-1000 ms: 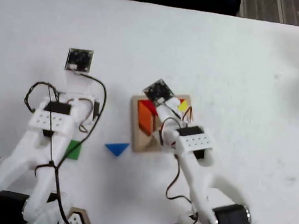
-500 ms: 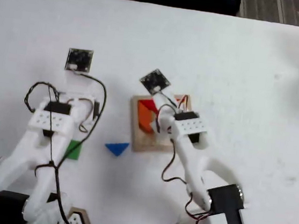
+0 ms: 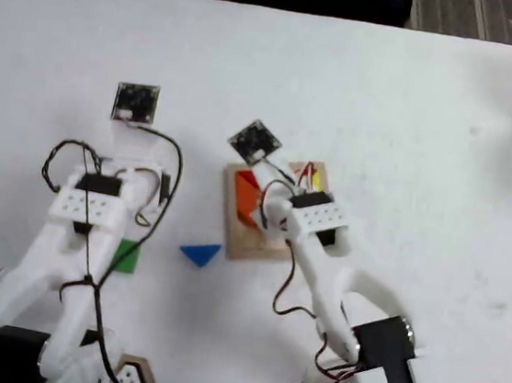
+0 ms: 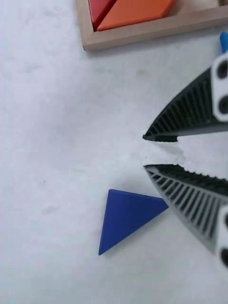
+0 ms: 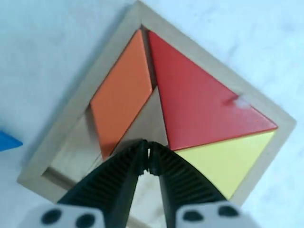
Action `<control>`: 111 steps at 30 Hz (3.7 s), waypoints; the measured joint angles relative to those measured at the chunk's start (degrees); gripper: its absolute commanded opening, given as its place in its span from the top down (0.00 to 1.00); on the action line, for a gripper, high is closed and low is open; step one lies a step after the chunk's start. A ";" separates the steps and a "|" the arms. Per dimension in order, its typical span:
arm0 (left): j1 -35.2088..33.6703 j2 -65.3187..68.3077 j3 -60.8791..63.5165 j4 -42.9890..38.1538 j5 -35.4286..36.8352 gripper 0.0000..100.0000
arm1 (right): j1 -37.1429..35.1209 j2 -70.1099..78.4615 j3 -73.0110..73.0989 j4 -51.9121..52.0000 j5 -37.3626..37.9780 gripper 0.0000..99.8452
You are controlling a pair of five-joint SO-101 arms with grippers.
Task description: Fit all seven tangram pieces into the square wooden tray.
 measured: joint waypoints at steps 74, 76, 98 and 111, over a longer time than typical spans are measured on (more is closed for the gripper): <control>-12.92 0.00 -2.37 22.07 -22.33 0.73 | 18.20 -17.05 12.66 11.78 -11.60 0.86; -14.59 0.00 -2.37 26.11 -29.63 0.75 | 18.29 -17.05 12.66 11.69 -11.60 0.86; -12.04 0.00 5.63 23.12 -21.80 0.72 | 18.20 -17.05 12.92 11.60 -11.16 0.86; -11.52 -1.58 12.13 14.24 -8.79 0.79 | 18.20 -17.05 13.01 11.60 -11.16 0.86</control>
